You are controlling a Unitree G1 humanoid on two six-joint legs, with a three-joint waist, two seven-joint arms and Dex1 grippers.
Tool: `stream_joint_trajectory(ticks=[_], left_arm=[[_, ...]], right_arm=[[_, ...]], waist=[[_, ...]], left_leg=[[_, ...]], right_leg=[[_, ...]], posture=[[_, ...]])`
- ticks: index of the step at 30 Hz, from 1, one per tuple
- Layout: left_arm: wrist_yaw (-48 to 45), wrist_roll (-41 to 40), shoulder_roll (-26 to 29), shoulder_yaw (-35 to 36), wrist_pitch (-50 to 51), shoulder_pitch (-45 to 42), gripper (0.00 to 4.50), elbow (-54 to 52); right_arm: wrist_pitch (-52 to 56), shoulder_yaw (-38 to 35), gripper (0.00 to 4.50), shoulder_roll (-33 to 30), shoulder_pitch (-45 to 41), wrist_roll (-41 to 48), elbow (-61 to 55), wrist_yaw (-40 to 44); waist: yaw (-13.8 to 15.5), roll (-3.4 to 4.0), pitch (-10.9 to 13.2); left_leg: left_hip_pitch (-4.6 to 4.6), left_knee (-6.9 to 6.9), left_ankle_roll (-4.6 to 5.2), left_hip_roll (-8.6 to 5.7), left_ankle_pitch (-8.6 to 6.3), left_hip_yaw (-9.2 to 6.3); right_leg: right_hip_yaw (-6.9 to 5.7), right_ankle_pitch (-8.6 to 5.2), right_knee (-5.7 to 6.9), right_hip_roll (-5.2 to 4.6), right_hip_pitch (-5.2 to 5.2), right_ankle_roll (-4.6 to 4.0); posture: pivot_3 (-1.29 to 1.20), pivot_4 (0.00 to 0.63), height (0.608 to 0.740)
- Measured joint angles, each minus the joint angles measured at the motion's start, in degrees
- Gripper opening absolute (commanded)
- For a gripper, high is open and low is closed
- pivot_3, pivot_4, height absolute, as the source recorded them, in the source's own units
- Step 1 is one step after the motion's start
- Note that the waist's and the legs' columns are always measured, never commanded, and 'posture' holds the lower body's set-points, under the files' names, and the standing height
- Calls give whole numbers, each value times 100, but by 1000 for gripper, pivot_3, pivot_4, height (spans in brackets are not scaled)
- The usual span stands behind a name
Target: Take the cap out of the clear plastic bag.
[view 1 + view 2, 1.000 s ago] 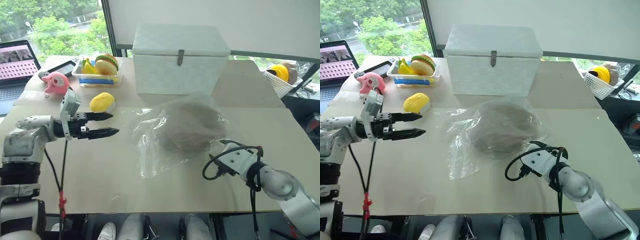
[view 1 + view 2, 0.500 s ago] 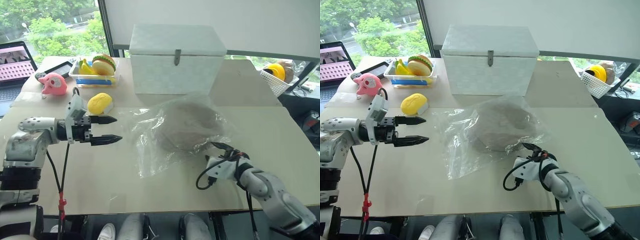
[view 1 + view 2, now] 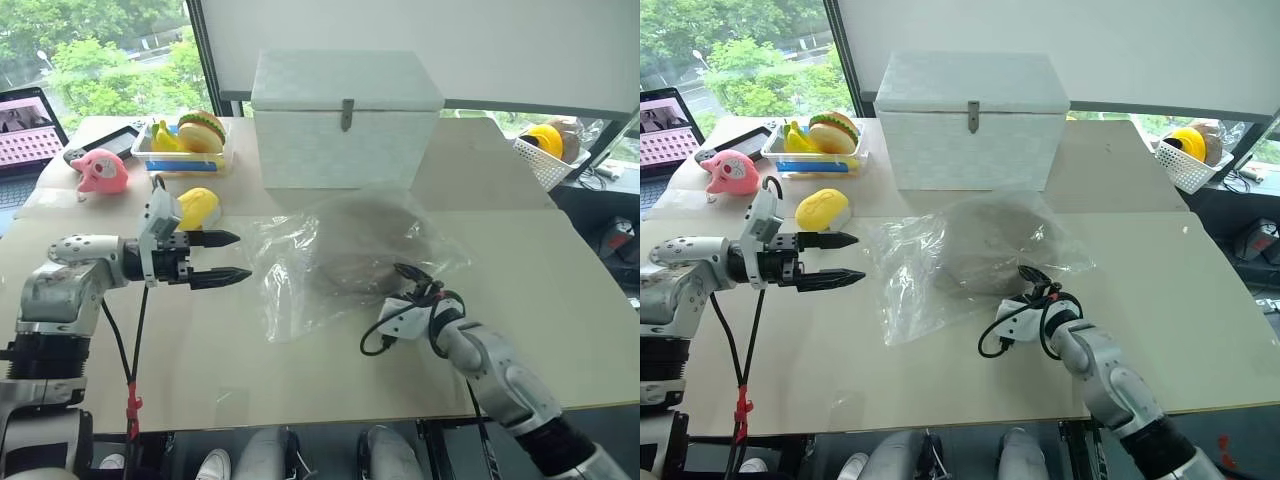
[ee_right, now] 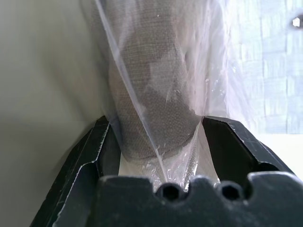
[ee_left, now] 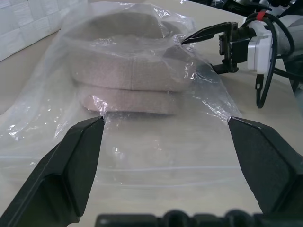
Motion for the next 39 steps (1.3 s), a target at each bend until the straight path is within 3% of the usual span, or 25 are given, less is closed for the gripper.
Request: stream_joint_trajectory(ticks=[9,19,25,30,34,39], left_arm=[[9,3,-12,-96,-12,-1,4500,-3],[29,13,-74,-194,-21,-89,4500,0],[5,125,-197,-363,-56,-228,4500,201],[-35,146,-267,-434,-148,-403,4500,357],[-54,169,-266,-452,-148,-387,4500,380],[-62,165,-270,-468,-138,-347,4500,353]], right_arm=[[-156,-241,84,13,95,3,121,-99],[-583,-378,84,-159,90,-279,253,-556],[-3106,-572,84,-1364,-32,355,-334,-470],[-4781,-210,84,-1709,-346,181,-457,-330],[-5602,-183,84,-1829,-857,-377,265,-590],[-6159,61,84,-1852,-2000,-1715,2258,-1663]], waist=[[20,1,1],[22,3,2],[3,6,6],[-3,5,7],[0,5,7],[1,4,7]], left_leg=[[-4,-2,0,-2,0,1],[-5,-2,0,-4,0,4],[-6,-7,0,-1,0,13],[-5,0,0,11,0,23],[-5,3,1,15,0,24],[-11,2,-2,18,2,35]], right_leg=[[4,0,1,0,-6,0],[9,0,5,0,-12,-1],[19,-3,8,4,-25,0],[38,-3,7,16,-25,0],[42,-4,8,19,-24,-1],[51,-10,20,20,-49,-13]], posture=[[0,150,723],[0,150,723],[0,150,723],[0,150,723],[0,150,723],[0,150,723]])
